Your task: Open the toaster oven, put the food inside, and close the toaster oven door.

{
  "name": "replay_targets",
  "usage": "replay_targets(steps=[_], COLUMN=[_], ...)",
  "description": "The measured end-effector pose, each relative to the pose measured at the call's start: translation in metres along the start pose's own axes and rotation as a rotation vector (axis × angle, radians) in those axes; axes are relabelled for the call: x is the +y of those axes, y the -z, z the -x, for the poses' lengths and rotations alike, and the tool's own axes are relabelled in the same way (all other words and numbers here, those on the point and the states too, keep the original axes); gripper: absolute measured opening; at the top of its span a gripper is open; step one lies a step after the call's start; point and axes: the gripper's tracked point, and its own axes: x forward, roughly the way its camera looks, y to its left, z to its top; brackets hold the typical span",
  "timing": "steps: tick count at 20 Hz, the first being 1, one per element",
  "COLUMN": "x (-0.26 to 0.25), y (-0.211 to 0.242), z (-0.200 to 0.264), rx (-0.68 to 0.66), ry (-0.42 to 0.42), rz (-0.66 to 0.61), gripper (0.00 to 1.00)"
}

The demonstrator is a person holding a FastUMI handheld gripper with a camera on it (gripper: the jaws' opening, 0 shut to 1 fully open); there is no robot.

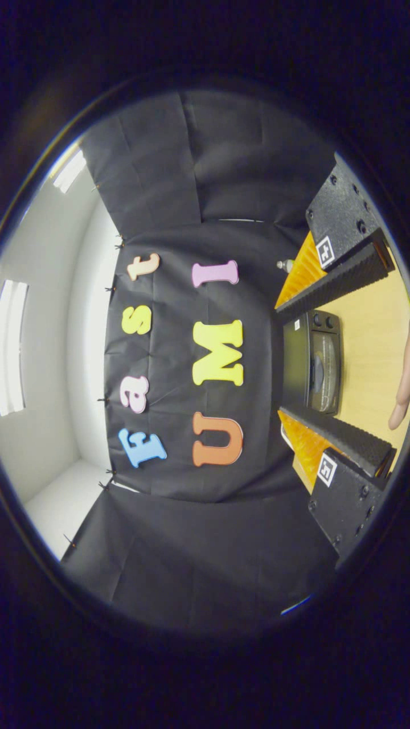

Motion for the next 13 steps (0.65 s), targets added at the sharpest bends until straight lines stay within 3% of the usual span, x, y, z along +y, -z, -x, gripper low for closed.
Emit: replay_targets(steps=[6,13], x=[-0.016,-0.026], y=[0.019,0.012], z=[-0.006,-0.008], rx=[0.049,0.047], ry=[0.010,0.026], rz=[-0.037,-0.043], gripper=[1.00,1.00])
